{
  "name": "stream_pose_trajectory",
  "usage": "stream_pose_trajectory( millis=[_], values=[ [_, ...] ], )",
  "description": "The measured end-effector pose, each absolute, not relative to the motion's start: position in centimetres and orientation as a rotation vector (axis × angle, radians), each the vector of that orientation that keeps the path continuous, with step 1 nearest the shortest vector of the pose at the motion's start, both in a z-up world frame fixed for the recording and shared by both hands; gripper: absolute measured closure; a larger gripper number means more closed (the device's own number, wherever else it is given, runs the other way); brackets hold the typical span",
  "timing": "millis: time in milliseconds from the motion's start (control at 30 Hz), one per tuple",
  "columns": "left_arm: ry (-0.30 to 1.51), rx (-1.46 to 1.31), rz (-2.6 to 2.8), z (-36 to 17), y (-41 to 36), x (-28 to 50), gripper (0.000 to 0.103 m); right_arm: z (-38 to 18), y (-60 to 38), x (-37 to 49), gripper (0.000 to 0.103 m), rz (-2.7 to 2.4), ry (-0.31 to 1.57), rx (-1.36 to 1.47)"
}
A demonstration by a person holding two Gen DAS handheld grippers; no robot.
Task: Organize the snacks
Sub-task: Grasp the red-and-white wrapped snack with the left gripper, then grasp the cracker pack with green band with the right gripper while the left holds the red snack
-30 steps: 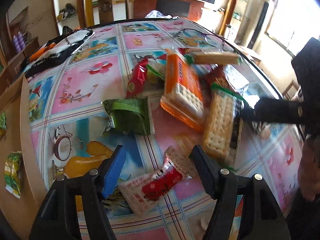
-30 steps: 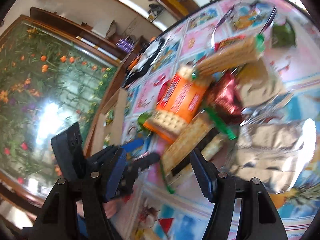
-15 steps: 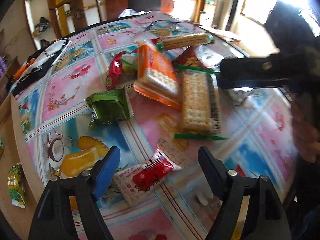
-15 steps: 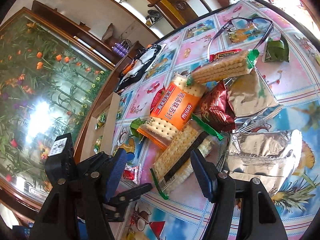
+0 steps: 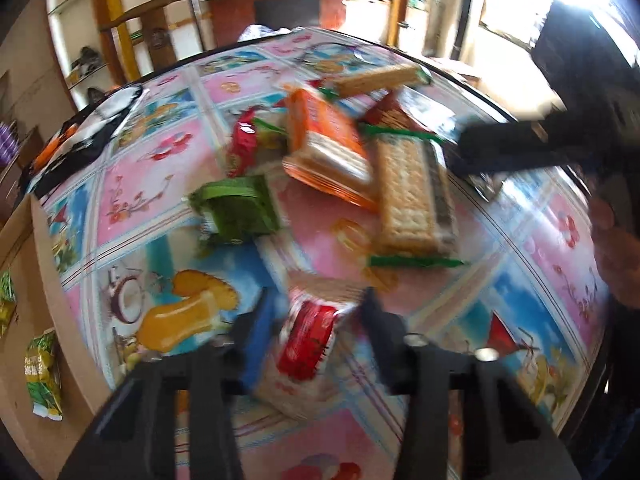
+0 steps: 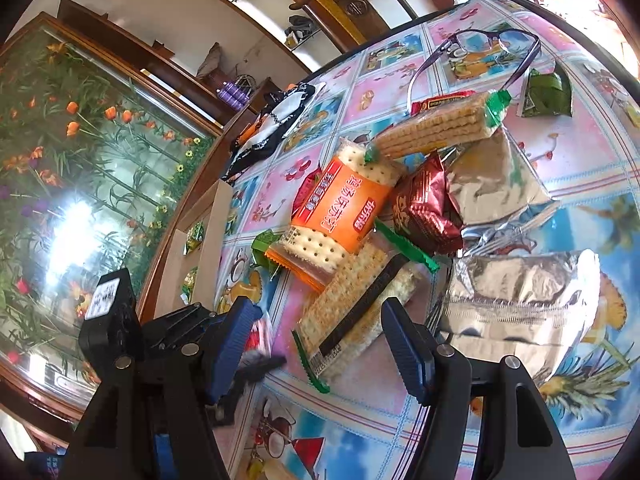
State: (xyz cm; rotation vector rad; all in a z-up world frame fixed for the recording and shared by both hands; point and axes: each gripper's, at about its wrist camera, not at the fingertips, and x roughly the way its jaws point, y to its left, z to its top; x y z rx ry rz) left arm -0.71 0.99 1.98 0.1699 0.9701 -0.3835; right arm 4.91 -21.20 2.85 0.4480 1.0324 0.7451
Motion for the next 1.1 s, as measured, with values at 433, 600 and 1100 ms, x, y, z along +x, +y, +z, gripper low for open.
stream_pose_trajectory(
  millis=[433,600,1100],
  values=[
    [0.984,0.113,-0.330,2.1,2.4,0.1,0.050,2.5,-17.6,3.8,0.032,0.554,1.091,0.238],
    [0.987,0.171,-0.329,2.2,2.2,-0.6,0.025,3.2,-13.3,4.1,0.029,0.412,1.035,-0.016],
    [0.974,0.141,-0.334,1.8,2.7,-0.5,0.078,3.5,-16.1,3.8,0.086,0.407,0.943,0.000]
  ],
)
